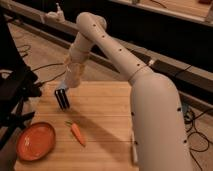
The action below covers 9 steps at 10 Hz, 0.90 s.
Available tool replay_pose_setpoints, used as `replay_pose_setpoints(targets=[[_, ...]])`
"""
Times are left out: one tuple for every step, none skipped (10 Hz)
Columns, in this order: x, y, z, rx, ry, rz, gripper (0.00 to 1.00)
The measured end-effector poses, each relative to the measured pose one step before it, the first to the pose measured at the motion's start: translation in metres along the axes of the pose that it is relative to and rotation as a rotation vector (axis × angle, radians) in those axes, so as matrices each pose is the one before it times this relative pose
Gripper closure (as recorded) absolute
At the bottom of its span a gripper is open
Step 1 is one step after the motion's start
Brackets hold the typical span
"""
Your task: Place the ceramic cup over the eraser
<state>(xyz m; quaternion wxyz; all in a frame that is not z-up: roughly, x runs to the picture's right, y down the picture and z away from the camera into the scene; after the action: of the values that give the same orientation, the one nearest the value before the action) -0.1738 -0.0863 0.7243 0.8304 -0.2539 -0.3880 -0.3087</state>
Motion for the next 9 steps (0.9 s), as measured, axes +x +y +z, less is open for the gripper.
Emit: replay_pose_setpoints(targets=[[-0.00884, -0.00519, 0.00669, -0.01936, -0.02606, -0.02496, 0.91], [-0.00556, -0.00422, 0.00502, -0.0129, -0.01927, -0.01728, 0.91], [-0.00596, -0.00493, 0.00639, -0.01481, -0.02417, -0.01773, 0.91], [-0.00512, -0.00461, 0.00719, -0.01645, -0.02625, -0.01625, 0.91], [-0.00256, -0.00384, 0.00594, -0.01062, -0.01746, -0.01009, 0.91], [-0.00085, -0.00354, 0.00501, -0.00714, -0.01194, -0.00789, 0.91], [0.00002, -0.00299, 0.00287, -0.00183, -0.00462, -0.00332, 0.91], [0.00205, -0.001, -0.00056, 0.00452, 0.00487, -0.00281, 0.91], [0.00569, -0.00166, 0.00136, 0.00726, 0.01223, -0.00126, 0.91]])
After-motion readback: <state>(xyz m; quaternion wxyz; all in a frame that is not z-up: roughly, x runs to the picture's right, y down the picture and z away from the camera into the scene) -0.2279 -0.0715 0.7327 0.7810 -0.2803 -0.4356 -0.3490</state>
